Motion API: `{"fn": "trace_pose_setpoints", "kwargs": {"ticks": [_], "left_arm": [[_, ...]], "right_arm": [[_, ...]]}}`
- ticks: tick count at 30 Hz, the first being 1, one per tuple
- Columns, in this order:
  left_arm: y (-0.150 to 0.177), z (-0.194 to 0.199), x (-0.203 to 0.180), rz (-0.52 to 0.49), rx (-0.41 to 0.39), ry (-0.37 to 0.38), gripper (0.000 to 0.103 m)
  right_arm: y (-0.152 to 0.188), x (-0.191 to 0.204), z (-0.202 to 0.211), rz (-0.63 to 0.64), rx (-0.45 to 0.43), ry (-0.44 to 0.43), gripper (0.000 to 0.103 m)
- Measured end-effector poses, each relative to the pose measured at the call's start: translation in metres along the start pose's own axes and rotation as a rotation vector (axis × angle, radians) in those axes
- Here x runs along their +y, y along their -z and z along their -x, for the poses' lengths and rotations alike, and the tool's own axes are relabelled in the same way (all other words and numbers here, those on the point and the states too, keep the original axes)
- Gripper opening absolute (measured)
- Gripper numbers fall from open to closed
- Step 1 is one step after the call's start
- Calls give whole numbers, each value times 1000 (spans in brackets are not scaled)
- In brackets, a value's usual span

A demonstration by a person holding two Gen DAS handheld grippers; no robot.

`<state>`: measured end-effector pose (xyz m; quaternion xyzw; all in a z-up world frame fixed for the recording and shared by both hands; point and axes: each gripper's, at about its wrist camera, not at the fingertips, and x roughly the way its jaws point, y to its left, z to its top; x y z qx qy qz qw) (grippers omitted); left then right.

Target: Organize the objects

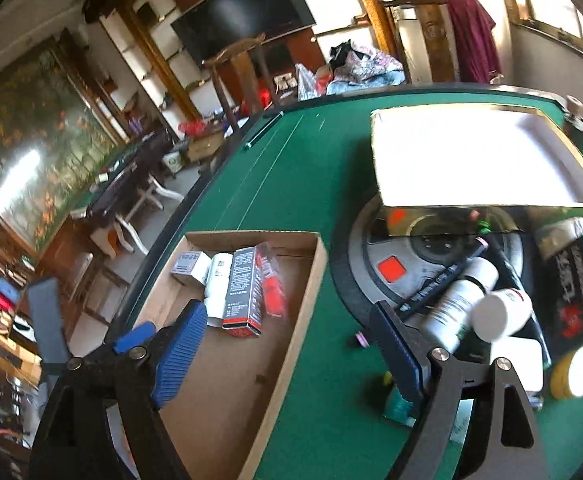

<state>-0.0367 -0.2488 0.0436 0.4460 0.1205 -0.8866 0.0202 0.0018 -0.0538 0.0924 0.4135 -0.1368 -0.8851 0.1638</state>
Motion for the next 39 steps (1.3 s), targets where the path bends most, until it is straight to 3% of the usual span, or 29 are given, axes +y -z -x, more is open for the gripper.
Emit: {"fn": "trace_pose_setpoints", "kwargs": {"ticks": [12, 22, 27, 39], "left_arm": [[9, 8, 6, 15, -35, -70, 79], [17, 8, 21, 81, -5, -23, 79], [21, 10, 19, 52, 5, -37, 79], [22, 10, 31, 127, -2, -24, 79]], "right_arm": [[-6, -15, 12, 14, -30, -16, 88], [2, -36, 21, -3, -81, 30, 89], [6, -42, 30, 7, -134, 54, 90], [7, -59, 39, -11, -174, 110, 92]]}}
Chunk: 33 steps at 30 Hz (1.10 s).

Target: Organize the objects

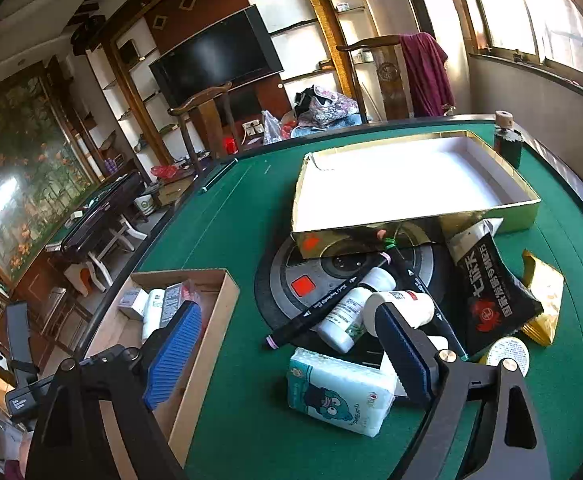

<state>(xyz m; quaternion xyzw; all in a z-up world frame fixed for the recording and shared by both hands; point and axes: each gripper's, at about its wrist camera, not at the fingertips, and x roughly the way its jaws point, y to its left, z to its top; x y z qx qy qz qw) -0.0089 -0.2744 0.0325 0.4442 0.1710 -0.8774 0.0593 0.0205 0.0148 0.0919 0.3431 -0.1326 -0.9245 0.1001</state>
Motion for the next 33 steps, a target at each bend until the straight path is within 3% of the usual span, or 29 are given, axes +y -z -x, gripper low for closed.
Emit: {"fn": "trace_pose_setpoints", "kwargs": {"ticks": [33], "left_arm": [[3, -1, 0, 21, -6, -12, 79]], "right_arm": [[19, 5, -7, 57, 9, 34, 94]]}}
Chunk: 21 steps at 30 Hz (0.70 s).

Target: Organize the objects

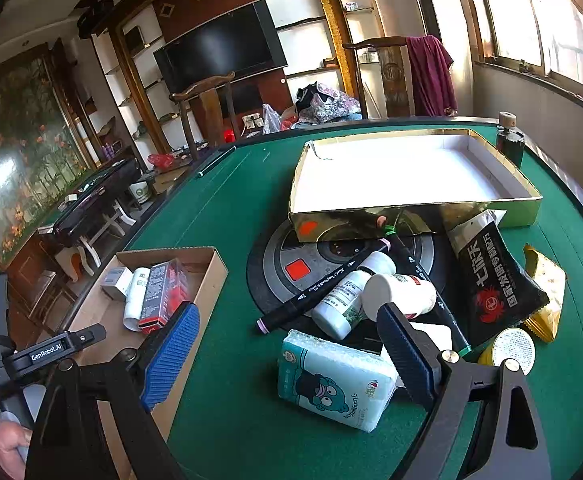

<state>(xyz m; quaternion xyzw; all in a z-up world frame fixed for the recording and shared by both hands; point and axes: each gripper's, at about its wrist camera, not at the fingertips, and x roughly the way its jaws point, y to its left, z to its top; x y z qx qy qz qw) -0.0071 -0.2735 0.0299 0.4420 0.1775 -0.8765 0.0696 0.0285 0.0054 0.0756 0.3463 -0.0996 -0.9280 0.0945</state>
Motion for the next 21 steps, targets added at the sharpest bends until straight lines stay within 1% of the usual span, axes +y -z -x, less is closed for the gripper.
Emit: {"fn": "trace_pose_setpoints", "kwargs": {"ticks": [16, 19, 21], "left_arm": [[-1, 2, 3, 19, 3, 3, 80], [-2, 6, 3, 21, -3, 9, 82], [0, 15, 4, 37, -13, 30, 82]], "right_arm": [[5, 7, -1, 18, 3, 11, 94], [7, 11, 1, 32, 3, 16, 94], [8, 14, 3, 49, 2, 20, 94]]}}
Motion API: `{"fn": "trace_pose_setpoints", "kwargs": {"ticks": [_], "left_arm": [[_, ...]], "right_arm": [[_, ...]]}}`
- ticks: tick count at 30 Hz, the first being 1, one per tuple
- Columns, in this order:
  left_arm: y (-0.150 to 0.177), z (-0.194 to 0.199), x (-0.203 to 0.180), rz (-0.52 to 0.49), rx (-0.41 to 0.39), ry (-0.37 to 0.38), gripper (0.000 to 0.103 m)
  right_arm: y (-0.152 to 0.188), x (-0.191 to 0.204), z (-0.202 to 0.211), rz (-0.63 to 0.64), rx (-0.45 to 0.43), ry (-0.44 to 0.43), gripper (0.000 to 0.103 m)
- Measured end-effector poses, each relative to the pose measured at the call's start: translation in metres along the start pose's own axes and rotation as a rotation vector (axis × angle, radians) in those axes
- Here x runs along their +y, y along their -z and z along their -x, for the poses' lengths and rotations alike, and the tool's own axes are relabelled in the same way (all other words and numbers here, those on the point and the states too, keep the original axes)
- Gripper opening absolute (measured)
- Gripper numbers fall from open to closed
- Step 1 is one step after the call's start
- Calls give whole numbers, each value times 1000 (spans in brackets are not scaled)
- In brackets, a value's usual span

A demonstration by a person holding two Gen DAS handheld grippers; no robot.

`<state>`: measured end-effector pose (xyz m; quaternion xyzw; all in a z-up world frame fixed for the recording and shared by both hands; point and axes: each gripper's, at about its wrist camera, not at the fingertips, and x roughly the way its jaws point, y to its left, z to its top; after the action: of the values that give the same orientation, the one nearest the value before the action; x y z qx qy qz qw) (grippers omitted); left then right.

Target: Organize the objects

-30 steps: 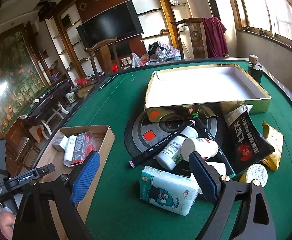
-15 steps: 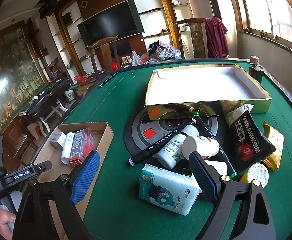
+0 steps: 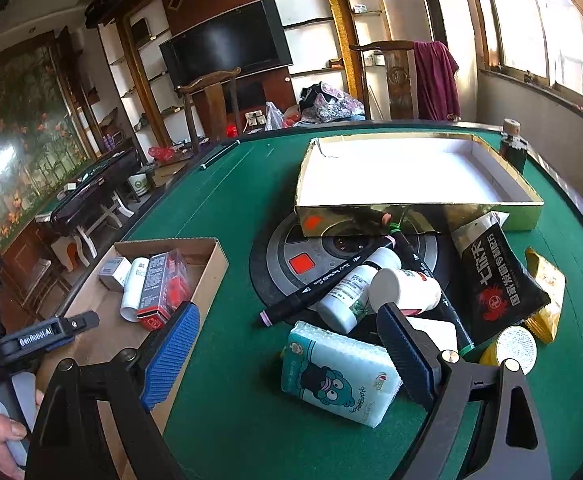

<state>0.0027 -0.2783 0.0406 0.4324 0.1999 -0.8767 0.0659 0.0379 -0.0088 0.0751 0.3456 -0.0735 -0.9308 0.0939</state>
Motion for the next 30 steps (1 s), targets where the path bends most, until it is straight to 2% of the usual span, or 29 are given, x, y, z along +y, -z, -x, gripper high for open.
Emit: {"fn": "trace_pose_setpoints", "kwargs": {"ticks": [3, 6, 9, 12, 14, 15, 16, 20, 25, 28, 30], "left_arm": [[3, 28, -1, 12, -73, 14, 82], [5, 65, -13, -31, -187, -38, 82], [10, 98, -25, -52, -292, -45, 83], [16, 132, -48, -102, -419, -100, 84], [15, 153, -63, -137, -490, -113, 92], [15, 161, -69, -144, -516, -114, 101], [14, 166, -77, -151, -532, -100, 103], [6, 154, -106, -196, -410, 54, 103], [19, 131, -158, -341, -362, 81, 103], [32, 104, -195, -446, -293, 80, 103], [42, 87, -212, -476, -247, 88, 103]], "right_arm": [[2, 1, 5, 13, 9, -10, 94], [2, -3, 7, 14, 23, -2, 94], [4, -15, 12, -21, 37, 13, 94], [6, -28, 22, -60, 26, 27, 94], [5, -35, 32, -69, 8, 38, 94], [4, -39, 40, -69, -9, 49, 94], [3, -41, 46, -70, -20, 55, 94], [-5, -64, 81, -101, -113, 95, 95], [-17, -99, 112, -142, -190, 158, 97], [-30, -112, 114, -134, -213, 199, 98], [-42, -122, 106, -134, -219, 208, 98]]}}
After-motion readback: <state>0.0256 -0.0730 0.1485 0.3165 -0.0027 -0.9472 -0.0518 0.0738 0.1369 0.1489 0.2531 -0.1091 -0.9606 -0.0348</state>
